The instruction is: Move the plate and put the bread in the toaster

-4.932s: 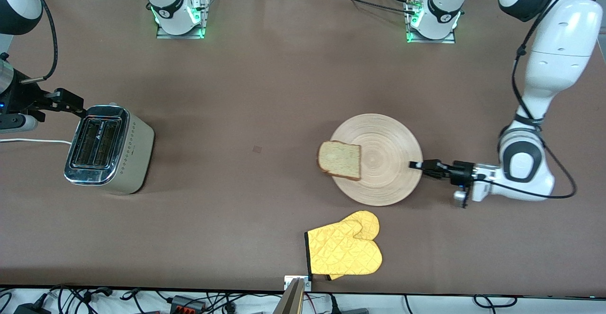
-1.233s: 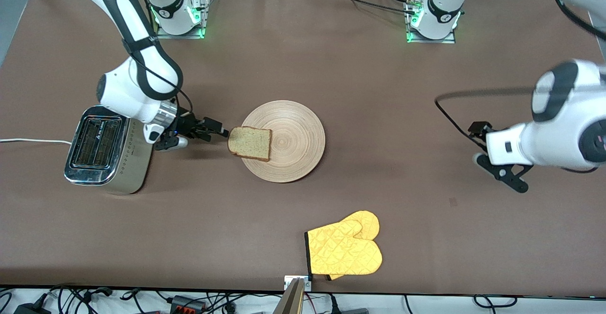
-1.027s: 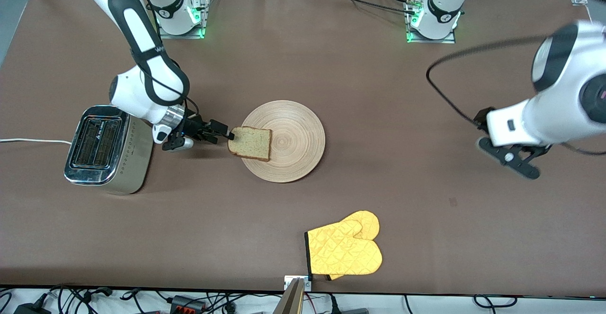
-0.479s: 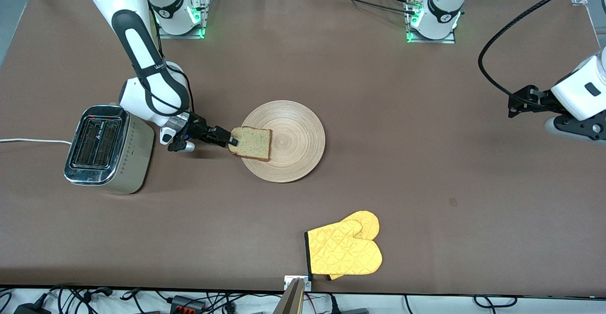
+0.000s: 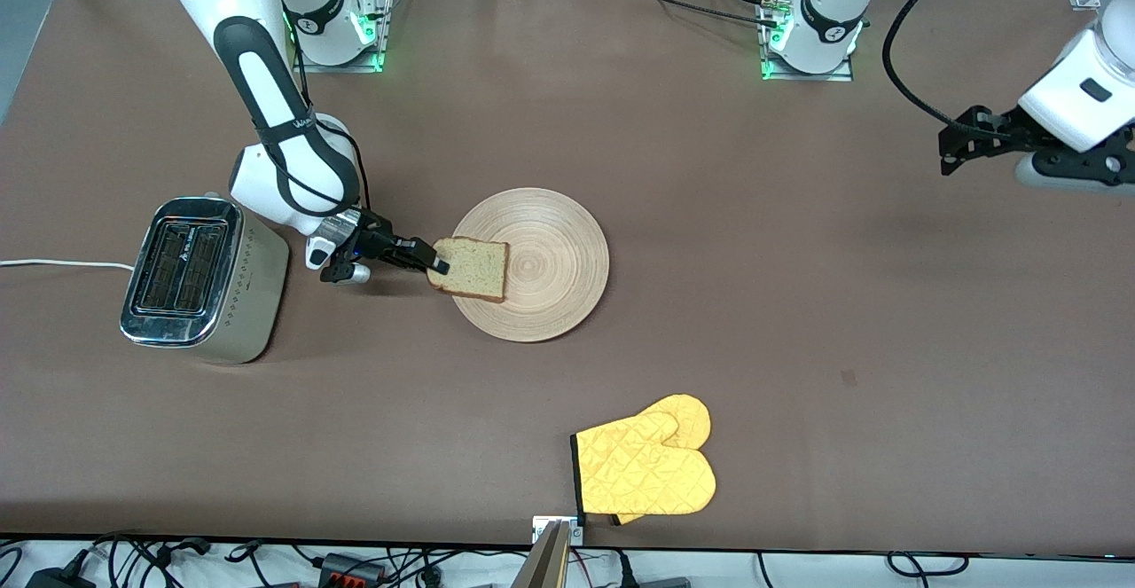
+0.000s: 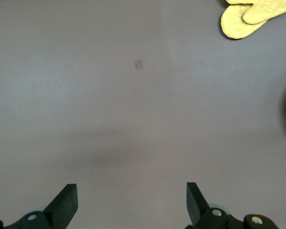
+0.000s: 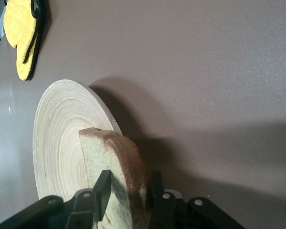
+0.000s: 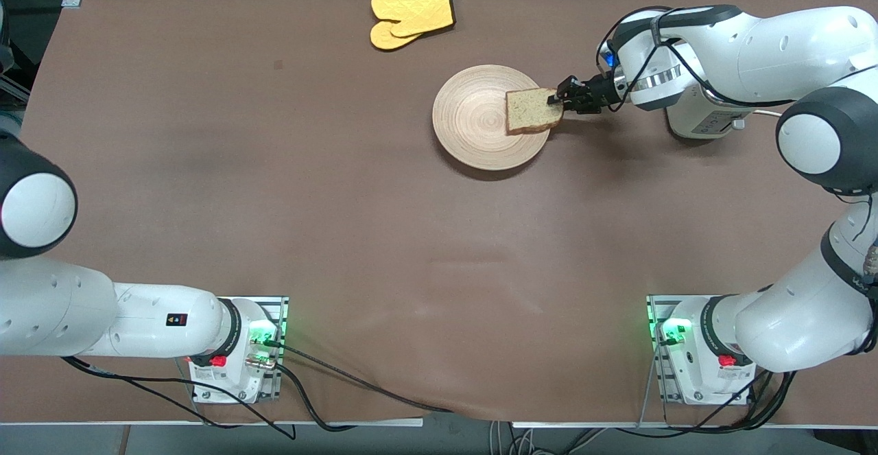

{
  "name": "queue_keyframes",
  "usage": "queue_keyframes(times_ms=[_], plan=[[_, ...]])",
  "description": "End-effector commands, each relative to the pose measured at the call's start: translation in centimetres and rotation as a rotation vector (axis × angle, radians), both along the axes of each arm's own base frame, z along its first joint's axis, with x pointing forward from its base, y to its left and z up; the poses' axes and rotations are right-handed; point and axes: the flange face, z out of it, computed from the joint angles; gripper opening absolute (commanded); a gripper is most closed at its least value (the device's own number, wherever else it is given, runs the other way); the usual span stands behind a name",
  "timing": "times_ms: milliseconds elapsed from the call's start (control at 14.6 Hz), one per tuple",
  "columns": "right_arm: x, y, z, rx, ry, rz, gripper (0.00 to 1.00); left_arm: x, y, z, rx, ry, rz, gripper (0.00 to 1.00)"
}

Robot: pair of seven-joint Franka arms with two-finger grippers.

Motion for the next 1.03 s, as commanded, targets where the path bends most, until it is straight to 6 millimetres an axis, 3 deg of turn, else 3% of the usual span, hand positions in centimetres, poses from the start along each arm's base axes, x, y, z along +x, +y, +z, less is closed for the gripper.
queue_keyframes(times_ms=[0, 68, 137, 205, 411, 616, 890, 959], plan=[[0.1, 0.2, 0.6, 0.007, -0.015, -0.023, 0.21, -0.9, -0.6, 0.2, -0.006, -0.024, 0.036, 1.00], [0.1, 0.3, 0.7, 0.008, -0.015, -0.022, 0.15, -0.9, -0.4, 0.1, -0.004, -0.024, 0.036, 1.00], [0.2, 0.3, 0.9, 0.008, -0.019, -0.023, 0.04, -1.0, -0.4, 0.0, -0.004, -0.021, 0.039, 1.00], [0.4, 0.3, 1.3, 0.010, -0.026, -0.028, 0.00, -1.0, -0.5, 0.1, -0.004, -0.021, 0.036, 1.00], [1.8, -0.4, 3.2, 0.013, -0.063, -0.044, 0.00, -1.0, -0.4, -0.2, -0.003, -0.013, 0.038, 1.00], [4.9, -1.9, 6.5, -0.023, -0.093, -0.040, 0.00, -0.3, 0.3, -1.2, 0.000, 0.016, 0.060, 1.00], [8.1, -0.5, 11.1, -0.176, -0.038, 0.059, 0.00, -0.1, -0.2, -0.5, -0.003, -0.007, 0.075, 1.00], [8.9, -1.0, 12.4, -0.202, -0.008, 0.072, 0.00, 0.1, 0.0, -0.4, -0.005, -0.013, 0.081, 1.00]])
